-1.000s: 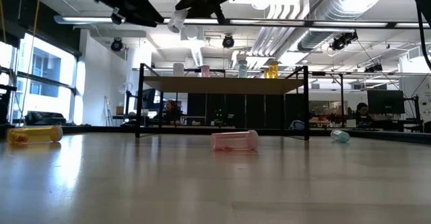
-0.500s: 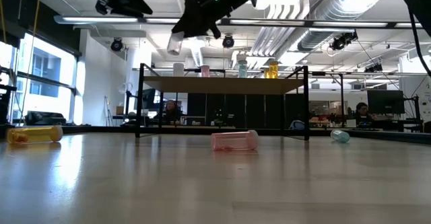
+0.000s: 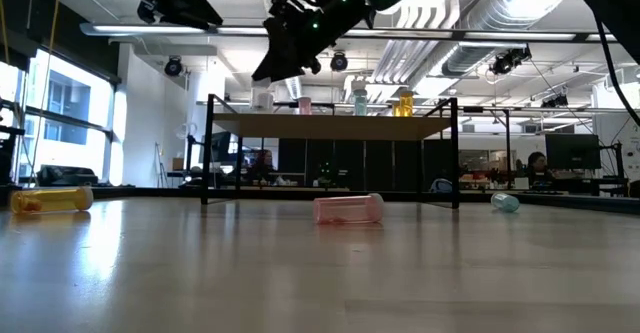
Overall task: Pick and place medicine bottles onto shelf by color
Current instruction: Put the top white pill bottle on the shelf aligned with the other white pill bottle
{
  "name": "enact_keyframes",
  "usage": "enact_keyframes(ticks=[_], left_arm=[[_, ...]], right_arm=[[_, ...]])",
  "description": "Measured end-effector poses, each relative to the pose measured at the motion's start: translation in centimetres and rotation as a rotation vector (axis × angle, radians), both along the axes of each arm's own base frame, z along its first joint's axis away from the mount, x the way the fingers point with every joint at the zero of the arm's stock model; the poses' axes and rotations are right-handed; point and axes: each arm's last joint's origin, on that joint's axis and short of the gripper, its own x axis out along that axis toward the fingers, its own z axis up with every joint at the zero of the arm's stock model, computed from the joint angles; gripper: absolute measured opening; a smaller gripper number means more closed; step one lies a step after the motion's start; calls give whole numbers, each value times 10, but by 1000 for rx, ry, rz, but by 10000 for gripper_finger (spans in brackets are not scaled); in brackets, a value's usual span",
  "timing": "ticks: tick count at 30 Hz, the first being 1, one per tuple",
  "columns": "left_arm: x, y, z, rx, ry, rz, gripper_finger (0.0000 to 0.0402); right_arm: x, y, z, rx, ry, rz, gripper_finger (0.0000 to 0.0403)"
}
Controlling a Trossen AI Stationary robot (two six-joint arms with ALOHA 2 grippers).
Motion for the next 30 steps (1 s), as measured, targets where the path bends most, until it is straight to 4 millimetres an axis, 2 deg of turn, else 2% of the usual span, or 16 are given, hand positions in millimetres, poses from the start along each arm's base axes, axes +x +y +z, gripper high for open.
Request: enact_keyframes(ticks=[10,30], left_arm=[[0,0,-2,-8,15,0,237],[0,0,-2,-8,15,-1,237]], right_arm=[[0,-11,-9,-1,17,-35,119],[2,-11,-8,18,-12,-40,151]])
